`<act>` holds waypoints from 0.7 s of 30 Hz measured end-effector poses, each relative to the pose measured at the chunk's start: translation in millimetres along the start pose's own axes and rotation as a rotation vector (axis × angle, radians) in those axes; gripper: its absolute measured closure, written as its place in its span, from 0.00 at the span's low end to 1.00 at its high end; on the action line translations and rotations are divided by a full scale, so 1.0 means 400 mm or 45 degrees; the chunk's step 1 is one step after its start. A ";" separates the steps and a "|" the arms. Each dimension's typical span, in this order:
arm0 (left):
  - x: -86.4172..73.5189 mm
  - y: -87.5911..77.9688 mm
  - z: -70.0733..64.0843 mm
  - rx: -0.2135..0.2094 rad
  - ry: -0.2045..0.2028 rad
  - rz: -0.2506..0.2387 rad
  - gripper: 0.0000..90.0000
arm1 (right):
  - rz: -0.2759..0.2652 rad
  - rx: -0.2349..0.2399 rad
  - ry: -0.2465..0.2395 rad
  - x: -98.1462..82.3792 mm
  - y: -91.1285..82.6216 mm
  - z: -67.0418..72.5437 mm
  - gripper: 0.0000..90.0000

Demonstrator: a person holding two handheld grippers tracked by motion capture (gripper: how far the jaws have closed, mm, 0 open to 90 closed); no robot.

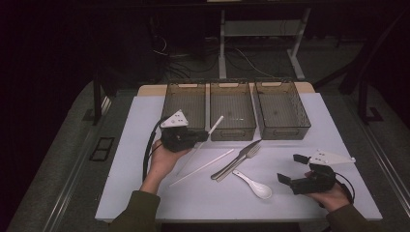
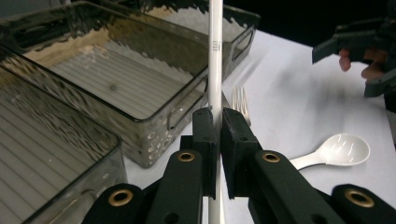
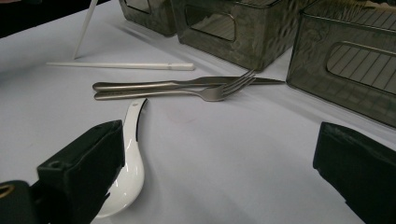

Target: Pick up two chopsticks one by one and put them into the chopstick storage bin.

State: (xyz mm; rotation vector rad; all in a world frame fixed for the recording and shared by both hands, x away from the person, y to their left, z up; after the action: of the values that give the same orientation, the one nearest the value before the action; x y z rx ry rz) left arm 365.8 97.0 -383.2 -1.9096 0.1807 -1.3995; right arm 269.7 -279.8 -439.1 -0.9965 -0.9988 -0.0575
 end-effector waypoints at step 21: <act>0.051 -0.090 0.022 0.033 0.004 -0.109 0.94 | 0.000 0.002 0.014 0.000 0.000 -0.001 0.02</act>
State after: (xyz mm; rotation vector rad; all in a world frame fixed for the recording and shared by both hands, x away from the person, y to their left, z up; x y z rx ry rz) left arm 370.6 116.4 -345.8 -1.9139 0.0831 -1.4541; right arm 270.0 -280.0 -439.1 -0.9937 -0.9886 -0.0620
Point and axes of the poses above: each handheld gripper's, and its own axes: y roughly forward along the jaws, x roughly out of its top, z roughly to its left, the point moved 3 cm from there along y, roughly forward along the jaws, and after that the axes turned 13 degrees about z, right-handed, at the moved point
